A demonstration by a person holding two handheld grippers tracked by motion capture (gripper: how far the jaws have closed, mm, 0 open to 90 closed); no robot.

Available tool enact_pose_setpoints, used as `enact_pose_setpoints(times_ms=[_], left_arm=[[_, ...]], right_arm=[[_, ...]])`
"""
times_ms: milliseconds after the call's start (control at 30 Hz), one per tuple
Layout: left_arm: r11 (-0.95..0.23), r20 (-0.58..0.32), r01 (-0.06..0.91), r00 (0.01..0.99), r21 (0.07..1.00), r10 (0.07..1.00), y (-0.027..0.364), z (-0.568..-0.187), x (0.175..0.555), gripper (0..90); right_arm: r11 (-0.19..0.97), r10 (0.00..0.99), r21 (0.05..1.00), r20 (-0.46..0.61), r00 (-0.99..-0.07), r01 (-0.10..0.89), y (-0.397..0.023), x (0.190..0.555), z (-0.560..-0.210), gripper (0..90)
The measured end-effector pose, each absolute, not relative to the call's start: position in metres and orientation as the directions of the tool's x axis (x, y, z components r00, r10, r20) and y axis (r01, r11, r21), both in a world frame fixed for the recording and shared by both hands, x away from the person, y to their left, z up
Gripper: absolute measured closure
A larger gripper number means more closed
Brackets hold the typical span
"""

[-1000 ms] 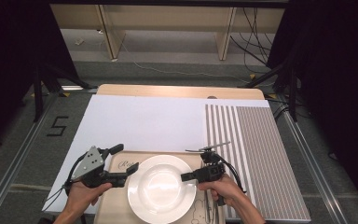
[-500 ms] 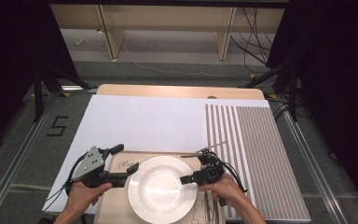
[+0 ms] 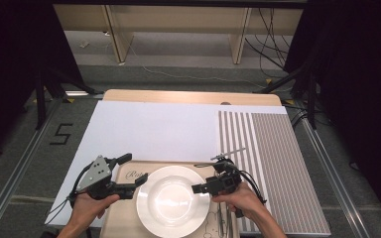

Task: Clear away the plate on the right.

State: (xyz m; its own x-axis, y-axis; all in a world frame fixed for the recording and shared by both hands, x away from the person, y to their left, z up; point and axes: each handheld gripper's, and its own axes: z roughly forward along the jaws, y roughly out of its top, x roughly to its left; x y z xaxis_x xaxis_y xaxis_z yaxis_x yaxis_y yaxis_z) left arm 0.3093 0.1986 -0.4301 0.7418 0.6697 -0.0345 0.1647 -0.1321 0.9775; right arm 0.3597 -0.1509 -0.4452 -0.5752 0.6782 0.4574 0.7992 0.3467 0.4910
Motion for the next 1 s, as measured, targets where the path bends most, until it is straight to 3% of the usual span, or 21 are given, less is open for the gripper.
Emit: enact_pose_setpoints(times_ms=[733, 1000], left_arm=[[-0.132, -0.034, 0.164, 0.742, 0.978, 0.669, 0.198, -0.43, 0.309, 16.4], [-0.133, -0.032, 0.163, 0.742, 0.978, 0.669, 0.199, -0.43, 0.309, 16.4]], right_arm=[[0.311, 0.663, 0.697, 0.329, -0.673, 0.646, -0.163, 0.346, -0.415, 22.4], [0.318, 0.685, 0.726, 0.269, -0.678, 0.609, -0.166, 0.343, -0.41, 21.5]])
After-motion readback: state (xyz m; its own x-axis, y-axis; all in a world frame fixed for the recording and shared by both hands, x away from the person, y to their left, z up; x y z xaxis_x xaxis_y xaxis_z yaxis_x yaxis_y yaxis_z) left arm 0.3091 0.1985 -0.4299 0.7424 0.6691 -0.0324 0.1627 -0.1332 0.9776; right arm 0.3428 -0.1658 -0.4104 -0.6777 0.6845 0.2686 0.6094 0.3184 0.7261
